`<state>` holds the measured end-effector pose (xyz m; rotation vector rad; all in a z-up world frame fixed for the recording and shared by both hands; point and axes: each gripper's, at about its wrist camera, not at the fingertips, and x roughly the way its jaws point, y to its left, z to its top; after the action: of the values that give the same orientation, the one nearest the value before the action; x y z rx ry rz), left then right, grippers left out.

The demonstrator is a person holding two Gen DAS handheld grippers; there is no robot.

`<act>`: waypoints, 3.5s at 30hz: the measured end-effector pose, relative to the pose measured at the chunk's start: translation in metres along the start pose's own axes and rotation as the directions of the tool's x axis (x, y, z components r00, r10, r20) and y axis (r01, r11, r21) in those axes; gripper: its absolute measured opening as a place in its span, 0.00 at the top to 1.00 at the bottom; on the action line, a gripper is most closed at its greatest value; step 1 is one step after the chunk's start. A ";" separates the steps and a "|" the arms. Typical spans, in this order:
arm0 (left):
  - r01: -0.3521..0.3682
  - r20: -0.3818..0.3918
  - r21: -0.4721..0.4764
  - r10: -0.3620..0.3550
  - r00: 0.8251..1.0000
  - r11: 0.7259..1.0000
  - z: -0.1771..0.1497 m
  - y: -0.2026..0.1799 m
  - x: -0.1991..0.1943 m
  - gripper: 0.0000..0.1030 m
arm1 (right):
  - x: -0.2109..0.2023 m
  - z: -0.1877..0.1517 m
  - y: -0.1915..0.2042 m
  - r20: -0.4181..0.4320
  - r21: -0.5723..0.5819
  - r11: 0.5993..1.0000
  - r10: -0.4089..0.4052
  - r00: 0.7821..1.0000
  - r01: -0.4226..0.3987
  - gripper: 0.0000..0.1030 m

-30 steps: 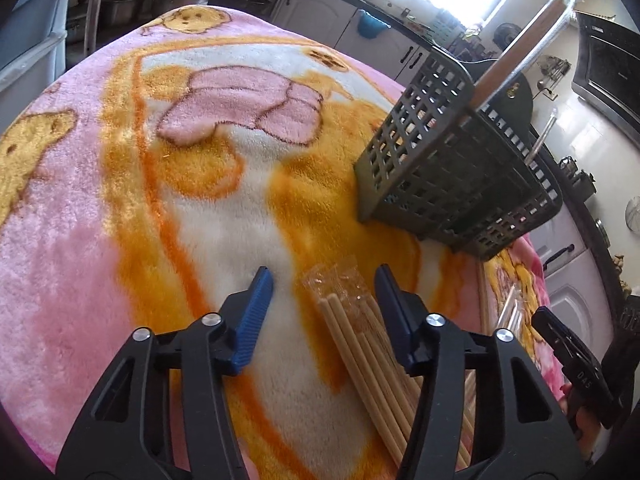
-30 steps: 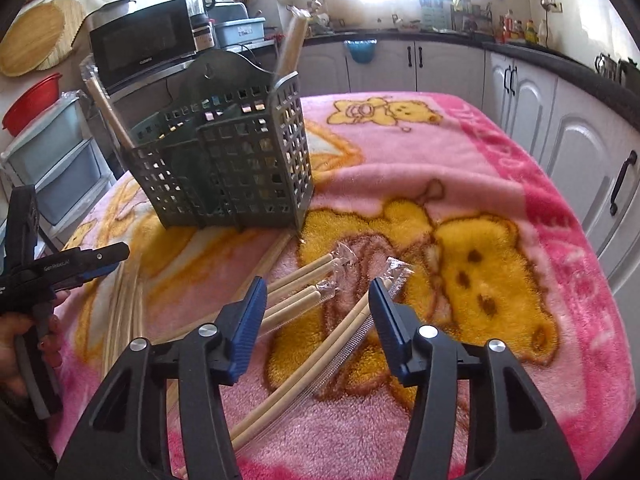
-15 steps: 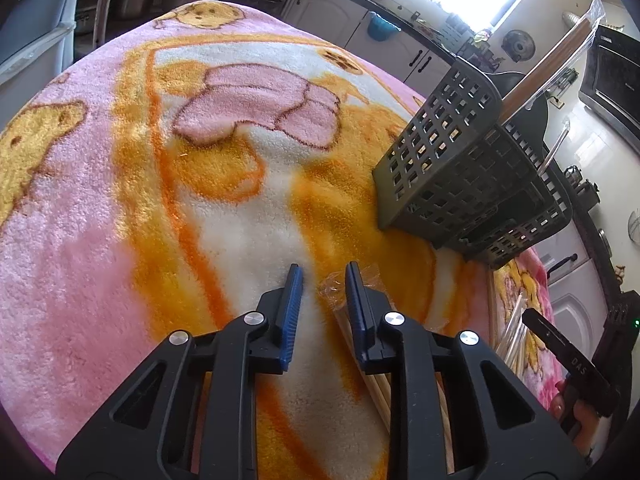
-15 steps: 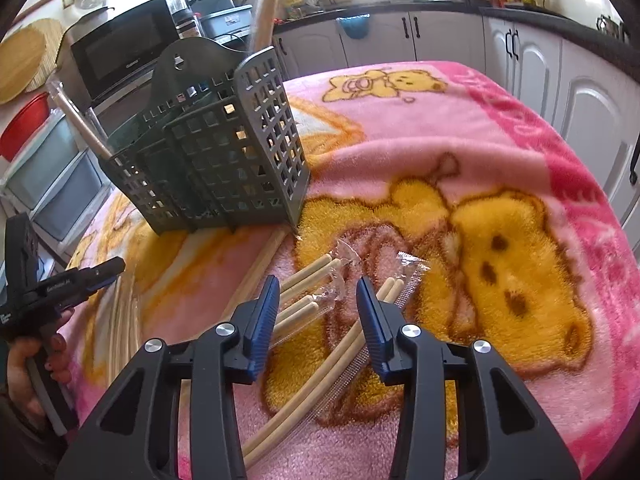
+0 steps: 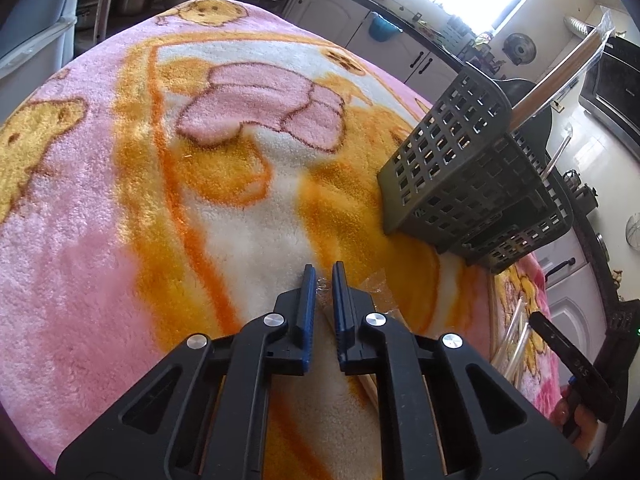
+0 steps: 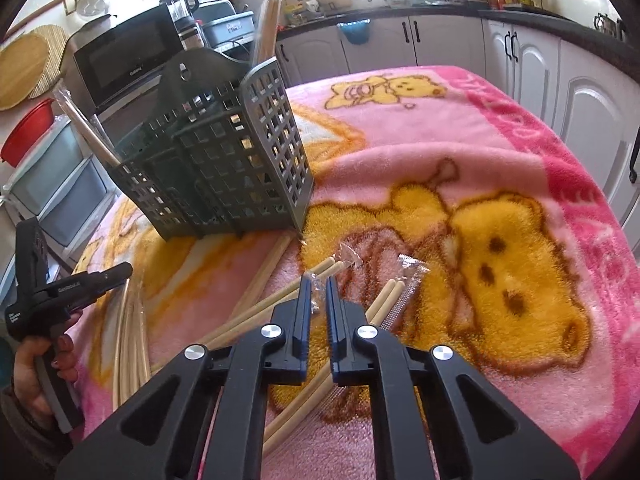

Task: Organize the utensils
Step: 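Close the left tool on a wrapped chopstick while the right tool grasps another chopstick, then raise the left tool's chopstick above the caddy while the right tool carries its chopstick there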

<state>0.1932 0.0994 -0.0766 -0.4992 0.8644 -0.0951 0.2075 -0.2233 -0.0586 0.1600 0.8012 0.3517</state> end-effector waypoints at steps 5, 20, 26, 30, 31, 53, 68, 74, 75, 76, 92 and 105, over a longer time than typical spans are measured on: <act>0.013 0.004 0.000 -0.013 1.000 1.000 0.000 0.002 -0.007 0.96 | -0.015 0.003 0.006 0.051 -0.016 1.000 -0.001 0.999 0.002 0.95; 0.074 0.113 0.066 -0.082 0.990 0.995 0.008 -0.022 -0.064 0.97 | -0.058 0.016 0.021 0.189 -0.079 0.994 -0.057 0.980 0.073 0.96; 0.118 0.142 0.124 -0.135 0.981 0.985 0.009 -0.049 -0.080 0.97 | -0.076 0.020 0.009 0.232 -0.049 0.993 -0.092 0.968 0.106 0.96; 0.147 0.152 0.163 -0.172 0.973 0.976 0.008 -0.067 -0.088 0.97 | -0.086 0.022 0.007 0.253 -0.054 0.993 -0.092 0.963 0.109 0.96; 0.152 0.154 0.177 -0.180 0.972 0.972 0.008 -0.074 -0.090 0.97 | -0.088 0.021 0.008 0.258 -0.055 0.992 -0.093 0.962 0.110 0.96; 0.247 0.148 0.373 -0.320 0.936 0.895 0.014 -0.160 -0.113 0.97 | -0.141 0.031 0.034 0.364 -0.119 0.990 -0.032 0.931 0.081 0.96; 0.286 0.112 0.491 -0.385 0.916 0.823 0.020 -0.219 -0.109 0.97 | -0.164 0.040 0.045 0.400 -0.153 0.983 -0.035 0.916 0.105 0.96; 0.293 0.116 0.507 -0.401 0.909 0.811 0.029 -0.233 -0.107 0.97 | -0.172 0.049 0.048 0.428 -0.144 0.984 -0.036 0.903 0.108 0.96; 0.297 0.118 0.506 -0.406 0.906 0.810 0.031 -0.234 -0.107 0.97 | -0.173 0.050 0.049 0.434 -0.146 0.983 -0.039 0.900 0.113 0.96; 0.299 0.122 0.507 -0.411 0.903 0.808 0.034 -0.235 -0.108 0.97 | -0.175 0.053 0.050 0.439 -0.149 0.982 -0.039 0.898 0.116 0.96; 0.215 0.269 0.512 -0.393 0.879 0.831 0.086 -0.251 -0.139 0.97 | -0.193 0.089 0.068 0.508 -0.193 0.974 -0.003 0.861 0.117 0.96; 0.143 0.391 0.437 -0.331 0.859 0.888 0.132 -0.248 -0.135 0.97 | -0.193 0.140 0.089 0.555 -0.233 0.971 0.083 0.827 0.059 0.96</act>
<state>0.2335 -0.0312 0.2031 -0.2279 0.2957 -0.3646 0.1633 -0.2121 0.1923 0.0335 0.1638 0.3846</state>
